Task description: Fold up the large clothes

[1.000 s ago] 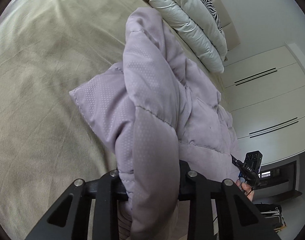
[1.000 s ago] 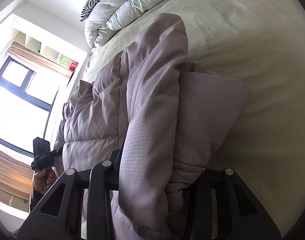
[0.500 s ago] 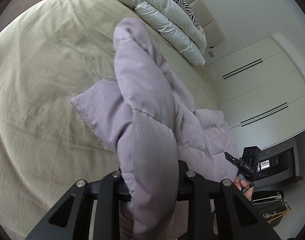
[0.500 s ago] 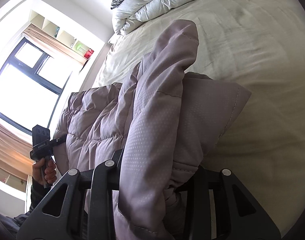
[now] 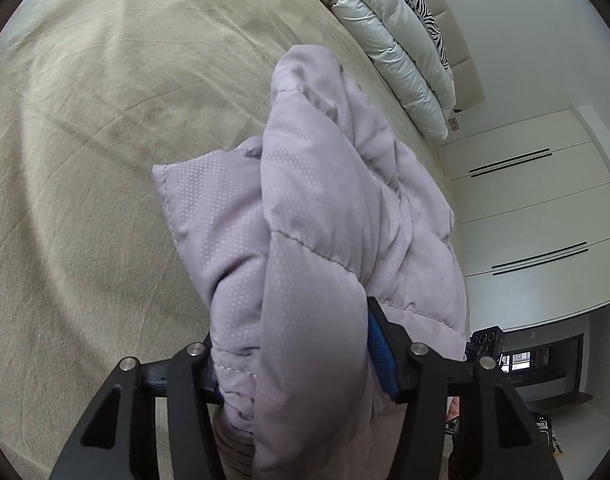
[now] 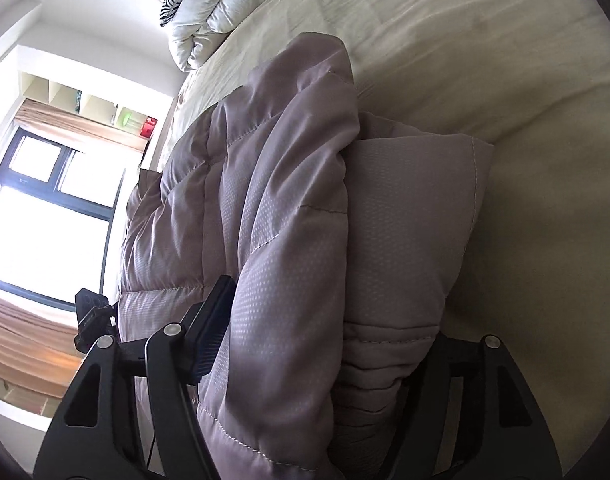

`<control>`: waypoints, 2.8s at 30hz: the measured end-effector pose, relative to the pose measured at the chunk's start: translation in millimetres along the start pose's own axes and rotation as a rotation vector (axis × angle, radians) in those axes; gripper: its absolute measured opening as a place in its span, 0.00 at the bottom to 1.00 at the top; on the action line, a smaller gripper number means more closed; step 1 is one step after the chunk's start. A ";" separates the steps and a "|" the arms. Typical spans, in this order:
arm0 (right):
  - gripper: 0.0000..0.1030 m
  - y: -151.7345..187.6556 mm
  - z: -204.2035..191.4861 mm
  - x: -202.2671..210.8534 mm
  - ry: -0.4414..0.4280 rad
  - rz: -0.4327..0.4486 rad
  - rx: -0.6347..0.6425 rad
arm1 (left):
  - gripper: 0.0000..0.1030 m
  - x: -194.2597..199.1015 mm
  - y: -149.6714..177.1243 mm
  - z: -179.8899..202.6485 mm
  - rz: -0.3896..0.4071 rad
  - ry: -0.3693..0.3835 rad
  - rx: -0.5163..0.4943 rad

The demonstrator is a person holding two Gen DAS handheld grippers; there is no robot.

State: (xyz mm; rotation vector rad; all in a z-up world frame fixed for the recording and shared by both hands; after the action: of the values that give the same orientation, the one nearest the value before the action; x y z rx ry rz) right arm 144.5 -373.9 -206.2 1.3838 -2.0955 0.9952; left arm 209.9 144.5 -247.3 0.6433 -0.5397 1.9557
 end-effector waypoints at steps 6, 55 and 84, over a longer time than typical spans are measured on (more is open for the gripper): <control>0.66 8.1 6.8 -5.7 0.033 0.029 -0.005 | 0.65 -6.9 0.2 -11.5 0.042 -0.020 0.005; 1.00 26.6 -250.4 252.4 0.519 0.793 0.562 | 1.00 190.5 132.2 193.8 0.918 -0.490 -0.613; 1.00 118.0 -200.7 66.7 0.701 0.180 0.453 | 1.00 70.2 156.7 89.2 0.523 -0.628 -0.465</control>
State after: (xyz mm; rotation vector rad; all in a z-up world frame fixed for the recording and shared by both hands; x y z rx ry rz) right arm 3.9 -232.3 -69.0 0.8299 -1.5271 1.7987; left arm 60.7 68.8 -150.1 0.8673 -1.6329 1.9588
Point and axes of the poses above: each gripper's, at about its wrist camera, not at the fingertips, and x roughly against the way its jaws point, z to its right, y to its underside, the point moved 9 cm from there along -x, roughly the way its jaws point, and after that the axes turned 9 degrees about x, right-handed, at the moved point
